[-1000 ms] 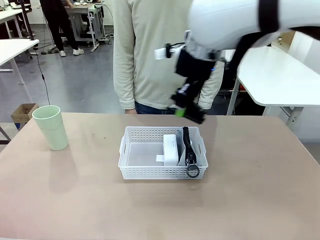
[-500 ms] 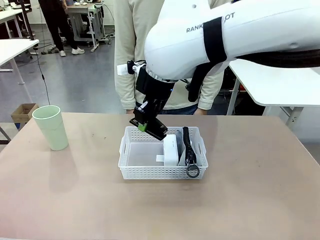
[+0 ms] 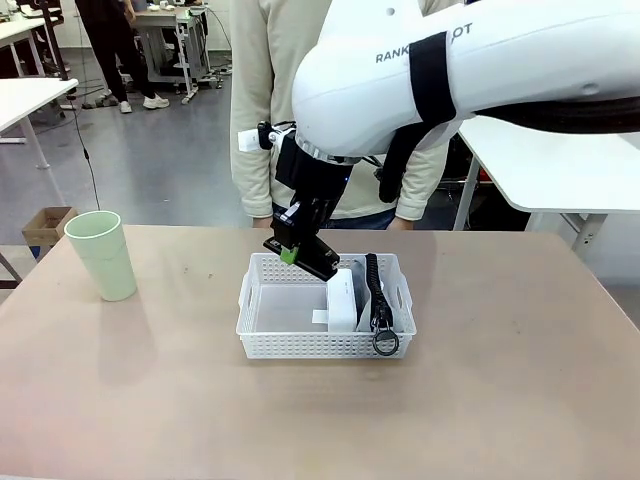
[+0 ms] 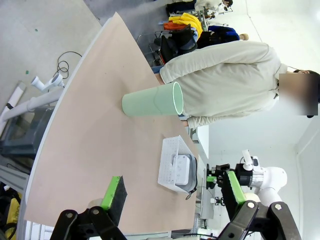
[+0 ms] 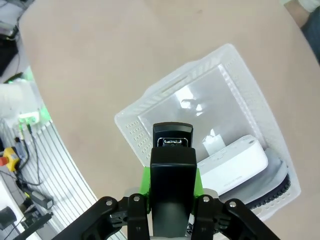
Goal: Efficiently arrange items inside the basket to fit them all.
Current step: Pick up the Stapler and place it inside the Organizing basket.
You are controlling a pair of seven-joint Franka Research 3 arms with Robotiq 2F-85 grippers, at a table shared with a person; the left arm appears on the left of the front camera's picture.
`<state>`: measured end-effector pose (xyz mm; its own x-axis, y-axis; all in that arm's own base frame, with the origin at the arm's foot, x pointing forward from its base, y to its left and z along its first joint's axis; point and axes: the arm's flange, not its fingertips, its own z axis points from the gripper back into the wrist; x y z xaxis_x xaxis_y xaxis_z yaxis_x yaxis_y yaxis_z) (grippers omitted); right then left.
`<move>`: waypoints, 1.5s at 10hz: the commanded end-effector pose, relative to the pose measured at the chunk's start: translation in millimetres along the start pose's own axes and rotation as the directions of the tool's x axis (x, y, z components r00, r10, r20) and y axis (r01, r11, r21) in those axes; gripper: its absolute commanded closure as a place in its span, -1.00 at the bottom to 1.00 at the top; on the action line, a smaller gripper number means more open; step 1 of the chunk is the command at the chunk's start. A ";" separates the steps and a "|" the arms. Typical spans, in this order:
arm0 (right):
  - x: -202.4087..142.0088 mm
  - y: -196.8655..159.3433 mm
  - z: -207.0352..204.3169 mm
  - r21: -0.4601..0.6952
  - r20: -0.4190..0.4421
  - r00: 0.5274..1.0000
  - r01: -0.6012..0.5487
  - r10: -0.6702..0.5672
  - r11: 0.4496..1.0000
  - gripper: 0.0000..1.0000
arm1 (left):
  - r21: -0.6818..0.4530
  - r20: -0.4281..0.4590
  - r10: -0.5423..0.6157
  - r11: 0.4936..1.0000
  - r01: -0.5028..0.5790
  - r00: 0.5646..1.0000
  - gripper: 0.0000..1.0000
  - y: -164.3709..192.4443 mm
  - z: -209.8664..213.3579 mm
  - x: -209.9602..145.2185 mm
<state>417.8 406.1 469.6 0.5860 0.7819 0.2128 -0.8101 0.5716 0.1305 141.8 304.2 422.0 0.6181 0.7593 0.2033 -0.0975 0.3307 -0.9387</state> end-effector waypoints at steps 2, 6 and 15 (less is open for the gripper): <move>22.8 -18.5 -47.3 -0.064 -0.031 0.998 -0.058 0.056 0.996 0.27 | -0.024 0.014 -0.020 1.000 0.020 1.000 -1.00 -0.9 -0.2 -2.2; 32.3 -11.1 -91.2 -0.018 -0.040 0.999 -0.024 0.023 1.000 0.27 | -0.024 0.014 -0.020 1.000 0.020 1.000 -1.00 -0.9 -0.2 -2.2; 29.7 -22.8 -139.7 -0.045 -0.111 0.987 0.114 -0.118 0.992 0.27 | -0.024 0.014 -0.020 1.000 0.020 1.000 -1.00 -0.9 -0.2 -2.2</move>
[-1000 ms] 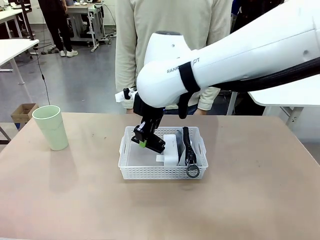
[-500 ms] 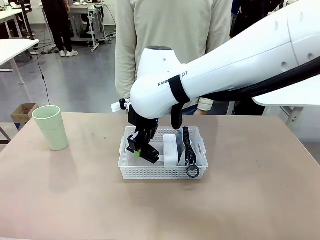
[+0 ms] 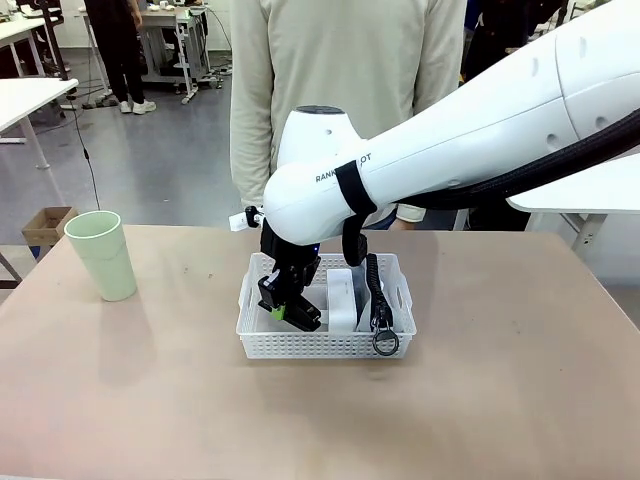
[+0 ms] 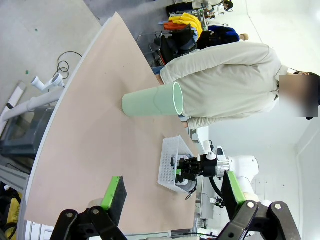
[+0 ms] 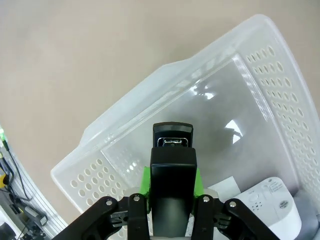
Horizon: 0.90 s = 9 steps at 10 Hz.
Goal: Efficiently arrange items inside the basket to fit them all.
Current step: Pick up the Stapler and place it inside the Organizing basket.
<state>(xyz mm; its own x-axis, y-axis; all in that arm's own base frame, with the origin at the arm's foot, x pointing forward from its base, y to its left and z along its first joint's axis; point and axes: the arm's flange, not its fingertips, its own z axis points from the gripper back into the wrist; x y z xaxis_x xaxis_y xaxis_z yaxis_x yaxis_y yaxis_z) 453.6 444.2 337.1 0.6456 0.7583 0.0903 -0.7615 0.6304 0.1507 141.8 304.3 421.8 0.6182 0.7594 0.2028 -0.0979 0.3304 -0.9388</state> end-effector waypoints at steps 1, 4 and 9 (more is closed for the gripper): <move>7.9 -0.4 -3.8 -0.049 -0.007 0.999 0.051 -0.051 0.998 0.27 | -0.024 0.014 -0.020 0.999 0.021 1.000 -1.00 -1.1 -0.1 -2.2; 11.3 -3.2 -9.5 -0.058 -0.011 0.998 0.060 -0.061 0.997 0.27 | -0.024 0.014 -0.020 0.999 0.021 1.000 -1.00 -1.1 -0.1 -2.2; 14.8 -5.1 -14.0 -0.071 -0.042 0.997 0.064 -0.067 0.995 -0.91 | -0.024 0.014 -0.020 0.999 0.021 1.000 -1.00 -1.1 -0.1 -2.2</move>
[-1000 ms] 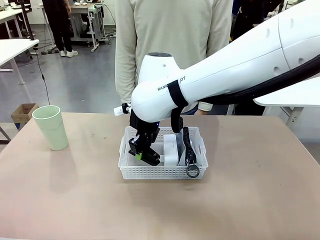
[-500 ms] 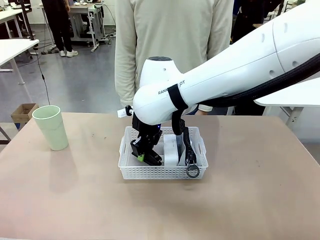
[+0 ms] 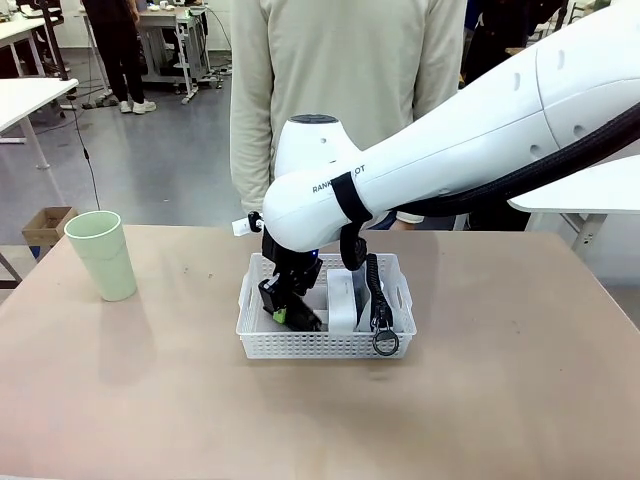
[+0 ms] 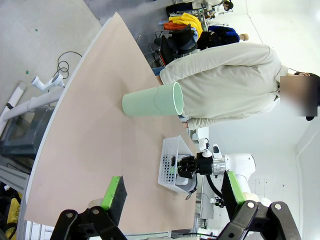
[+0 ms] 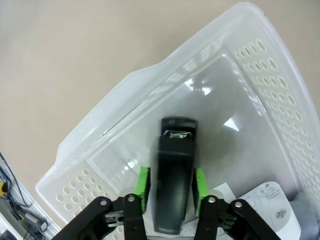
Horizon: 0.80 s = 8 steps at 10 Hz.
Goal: Efficiently arrange items inside the basket to fit them all.
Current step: Pick up the Stapler and place it inside the Organizing basket.
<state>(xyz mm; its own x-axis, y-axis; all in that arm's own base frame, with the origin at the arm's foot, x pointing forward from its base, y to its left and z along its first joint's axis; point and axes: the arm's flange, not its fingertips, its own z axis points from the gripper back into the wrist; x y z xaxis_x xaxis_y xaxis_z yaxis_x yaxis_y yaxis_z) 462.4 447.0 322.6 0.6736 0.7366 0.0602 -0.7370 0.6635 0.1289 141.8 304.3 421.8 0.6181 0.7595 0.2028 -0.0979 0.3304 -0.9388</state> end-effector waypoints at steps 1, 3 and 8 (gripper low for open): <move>8.0 2.2 0.2 -0.043 -0.020 0.999 0.028 -0.029 0.999 -1.00 | -0.024 0.014 -0.020 1.000 0.021 1.000 -1.00 -1.1 -0.1 -2.2; 8.3 1.5 0.2 -0.042 -0.018 0.999 0.026 -0.027 0.999 -1.00 | -0.024 0.014 -0.020 1.000 0.021 1.000 -1.00 -1.1 -0.1 -2.2; -12.4 -1.2 29.9 -0.060 -0.032 0.999 -0.008 0.006 0.998 -1.00 | -0.024 0.014 -0.020 1.000 0.021 1.000 -1.00 -1.1 -0.1 -2.2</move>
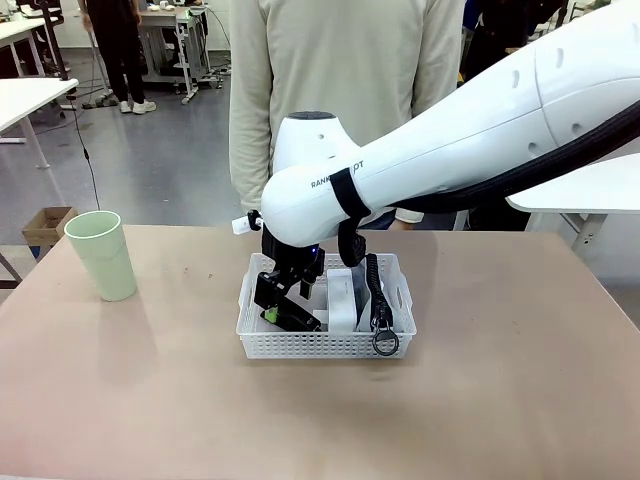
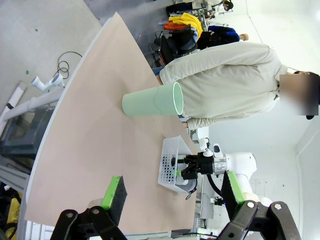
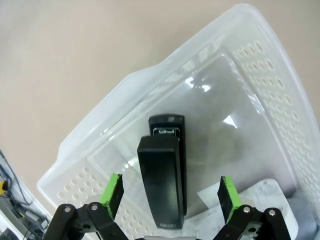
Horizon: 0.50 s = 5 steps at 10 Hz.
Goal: Efficiently arrange items inside the basket to fit them all.
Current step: Pick up the Stapler and place it inside the Organizing basket.
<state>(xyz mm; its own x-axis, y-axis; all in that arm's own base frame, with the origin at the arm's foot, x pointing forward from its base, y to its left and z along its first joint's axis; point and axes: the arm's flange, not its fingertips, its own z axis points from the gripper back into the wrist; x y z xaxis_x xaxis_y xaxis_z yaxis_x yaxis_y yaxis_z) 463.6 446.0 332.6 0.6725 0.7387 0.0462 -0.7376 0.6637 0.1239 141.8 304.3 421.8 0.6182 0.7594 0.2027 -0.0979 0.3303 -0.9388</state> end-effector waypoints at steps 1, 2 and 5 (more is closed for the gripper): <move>-37.8 -4.0 55.2 -0.067 -0.007 0.999 -0.040 0.040 0.997 -1.00 | -0.024 0.014 -0.020 1.000 0.021 1.000 -1.00 -1.1 -0.1 -2.2; -64.6 -4.6 93.4 -0.063 0.009 0.999 -0.053 0.054 0.997 -1.00 | -0.024 0.014 -0.020 1.000 0.021 1.000 -1.00 -1.1 -0.1 -2.2; -165.6 -57.5 162.6 0.328 0.164 0.980 -0.162 0.113 0.931 -1.00 | -0.024 0.014 -0.020 1.000 0.021 1.000 -1.00 -1.1 -0.1 -2.2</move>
<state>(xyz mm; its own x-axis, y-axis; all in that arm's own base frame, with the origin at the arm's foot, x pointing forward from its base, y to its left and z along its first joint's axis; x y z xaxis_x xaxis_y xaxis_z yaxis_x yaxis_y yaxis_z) 419.0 329.4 488.3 0.5950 0.7798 0.1949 -0.7975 0.5424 0.2643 141.5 304.5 422.2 0.6172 0.7600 0.2037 -0.0973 0.3306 -0.9388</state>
